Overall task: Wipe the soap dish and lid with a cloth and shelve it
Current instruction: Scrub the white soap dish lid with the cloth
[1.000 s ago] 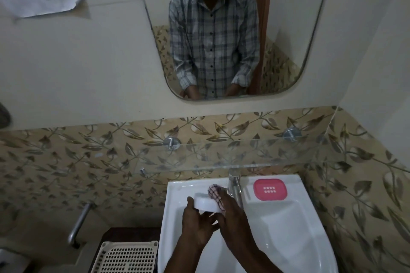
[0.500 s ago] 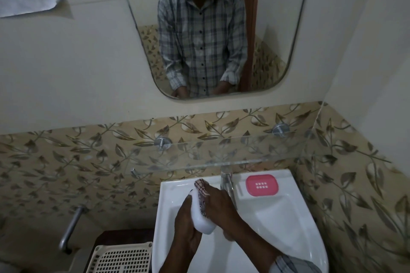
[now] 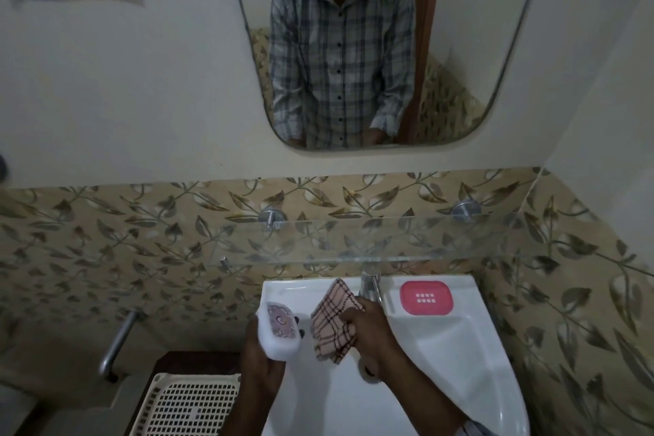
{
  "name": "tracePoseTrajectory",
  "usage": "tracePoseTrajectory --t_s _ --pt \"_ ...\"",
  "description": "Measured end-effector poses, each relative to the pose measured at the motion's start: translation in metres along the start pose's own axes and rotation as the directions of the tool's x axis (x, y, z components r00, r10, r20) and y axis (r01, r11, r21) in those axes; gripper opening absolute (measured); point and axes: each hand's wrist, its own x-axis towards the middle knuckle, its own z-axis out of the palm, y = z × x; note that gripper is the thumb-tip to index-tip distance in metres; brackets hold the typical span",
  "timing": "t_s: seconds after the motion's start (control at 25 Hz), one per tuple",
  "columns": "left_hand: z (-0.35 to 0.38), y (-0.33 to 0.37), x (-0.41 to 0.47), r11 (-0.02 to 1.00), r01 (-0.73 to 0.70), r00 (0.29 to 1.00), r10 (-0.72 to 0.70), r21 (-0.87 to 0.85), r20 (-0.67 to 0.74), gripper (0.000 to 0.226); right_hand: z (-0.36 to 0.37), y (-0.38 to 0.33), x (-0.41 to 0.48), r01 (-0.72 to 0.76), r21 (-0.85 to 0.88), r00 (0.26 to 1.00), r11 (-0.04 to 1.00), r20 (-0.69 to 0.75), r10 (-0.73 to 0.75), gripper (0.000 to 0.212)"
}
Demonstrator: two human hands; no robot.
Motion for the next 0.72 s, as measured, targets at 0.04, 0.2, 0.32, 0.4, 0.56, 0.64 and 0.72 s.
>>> tracePoseTrajectory --t_s 0.04,0.2,0.32,0.4,0.56,0.64,0.72 --pt "0.0 0.002 -0.003 1.0 -0.017 1.0 0.017 0.01 -0.004 0.046 -0.001 0.003 0.009 -0.021 -0.007 0.999 1.0 -0.028 0.021 0.021" --pt "-0.01 0.013 0.0 0.999 -0.004 0.999 0.006 -0.049 0.038 0.05 0.017 0.011 0.053 0.164 -0.531 0.983 0.832 0.014 -0.185 0.015" --pt "-0.017 0.009 -0.003 0.992 0.026 0.999 -0.022 -0.123 0.037 0.055 0.038 0.007 0.084 0.478 -0.779 0.851 0.406 0.295 -0.435 0.03" --pt "-0.029 0.01 -0.004 0.991 0.033 0.998 -0.025 -0.132 0.061 0.059 0.039 0.021 0.105 0.589 -0.806 0.631 -0.062 0.506 -0.588 0.041" --pt "-0.033 0.013 -0.004 0.988 0.055 0.998 -0.057 -0.148 -0.014 0.062 0.021 0.064 0.116 0.47 -0.819 0.833 -0.328 0.534 -0.14 0.061" --pt "-0.025 0.013 -0.001 0.987 0.075 0.996 -0.08 -0.141 -0.031 0.065 0.022 0.069 0.121 0.423 -0.866 0.89 -0.268 0.453 -0.058 0.078" --pt "-0.012 0.01 -0.002 0.996 0.034 0.999 -0.034 -0.084 0.005 0.061 0.033 0.05 0.113 0.445 -0.89 0.891 -0.1 0.451 -0.048 0.066"
